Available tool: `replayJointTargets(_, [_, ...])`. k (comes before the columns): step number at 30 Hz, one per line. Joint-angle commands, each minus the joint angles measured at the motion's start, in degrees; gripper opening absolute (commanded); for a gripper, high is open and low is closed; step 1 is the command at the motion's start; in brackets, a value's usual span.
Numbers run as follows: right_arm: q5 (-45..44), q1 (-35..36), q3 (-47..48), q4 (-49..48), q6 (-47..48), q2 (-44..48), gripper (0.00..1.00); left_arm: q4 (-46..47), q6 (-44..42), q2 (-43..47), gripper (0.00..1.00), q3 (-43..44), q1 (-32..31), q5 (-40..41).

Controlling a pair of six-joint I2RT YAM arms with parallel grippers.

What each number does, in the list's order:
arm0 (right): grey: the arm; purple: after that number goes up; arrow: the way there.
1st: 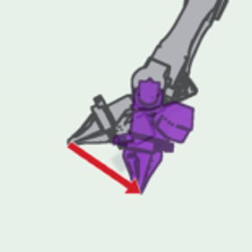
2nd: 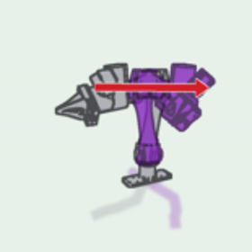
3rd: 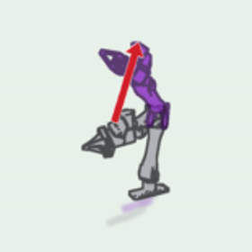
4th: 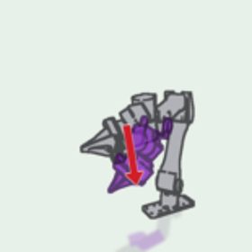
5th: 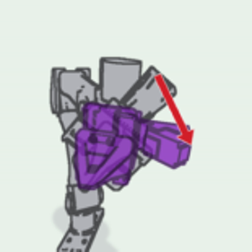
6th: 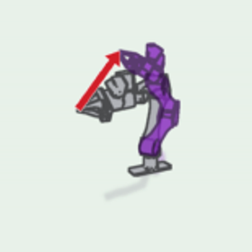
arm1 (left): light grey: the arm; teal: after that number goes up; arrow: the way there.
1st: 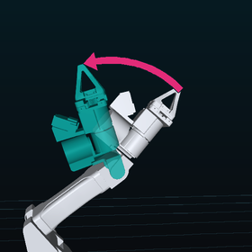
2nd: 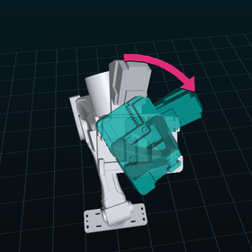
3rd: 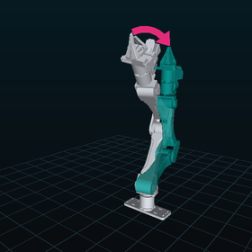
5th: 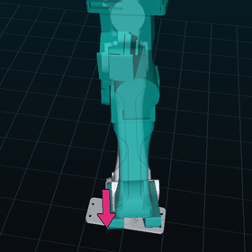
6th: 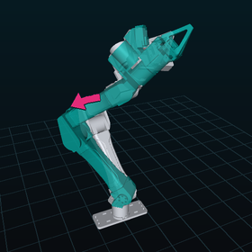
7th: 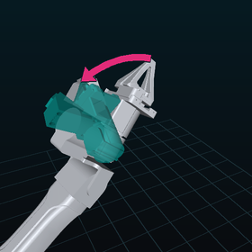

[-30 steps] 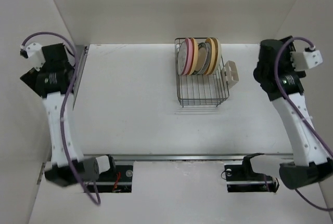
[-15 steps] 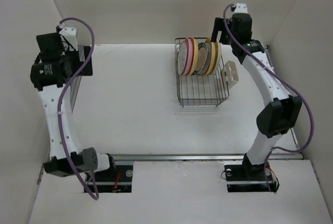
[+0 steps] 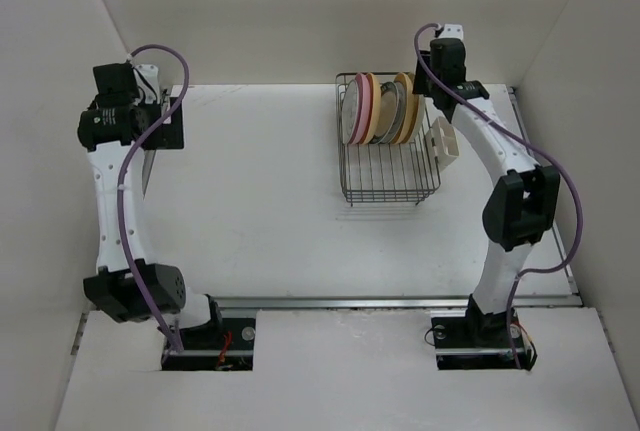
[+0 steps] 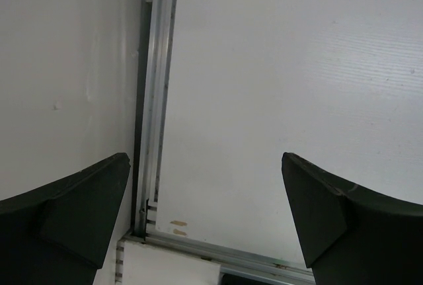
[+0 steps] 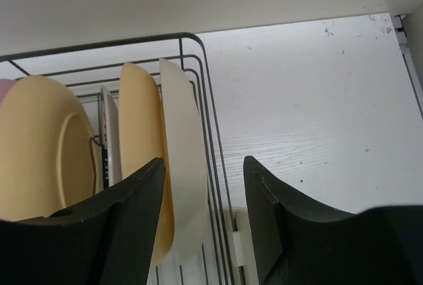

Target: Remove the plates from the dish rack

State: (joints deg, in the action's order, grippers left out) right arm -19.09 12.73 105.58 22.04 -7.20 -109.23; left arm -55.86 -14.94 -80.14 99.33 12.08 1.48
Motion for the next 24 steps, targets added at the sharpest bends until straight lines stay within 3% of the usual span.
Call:
replayJointTargets(1, [-3.23,-0.25,2.0,-2.44,0.87,-2.39,0.57,1.01,0.96,-3.79,1.0,1.03,-1.0,0.46])
replayJointTargets(7, [-0.95,0.28,2.0,-3.06,0.87,-3.62,0.57,3.56,4.65,-7.04,1.0,0.95,-1.0,-0.07])
replayJointTargets(9, [-2.61,0.28,2.53,-3.59,0.87,-4.24,0.57,4.08,6.23,-7.83,1.0,0.08,-1.0,-0.59])
replayJointTargets(12, [-6.39,0.8,3.23,-3.59,0.87,-6.42,0.49,3.48,8.25,-9.33,1.0,-0.45,-1.0,-1.91])
replayJointTargets(16, [-7.01,0.8,4.63,-3.06,2.18,-8.27,0.49,3.47,8.87,-9.86,1.0,-0.98,-1.53,-1.91])
replayJointTargets(20, [-9.55,2.64,4.63,-3.06,3.59,-8.8,0.37,3.47,9.4,-9.86,1.0,-1.59,-1.53,-1.91])
replayJointTargets(24, [-14.99,3.87,5.16,-3.59,4.13,-8.81,0.06,3.47,9.4,-9.86,1.0,-1.59,-2.06,-1.91])
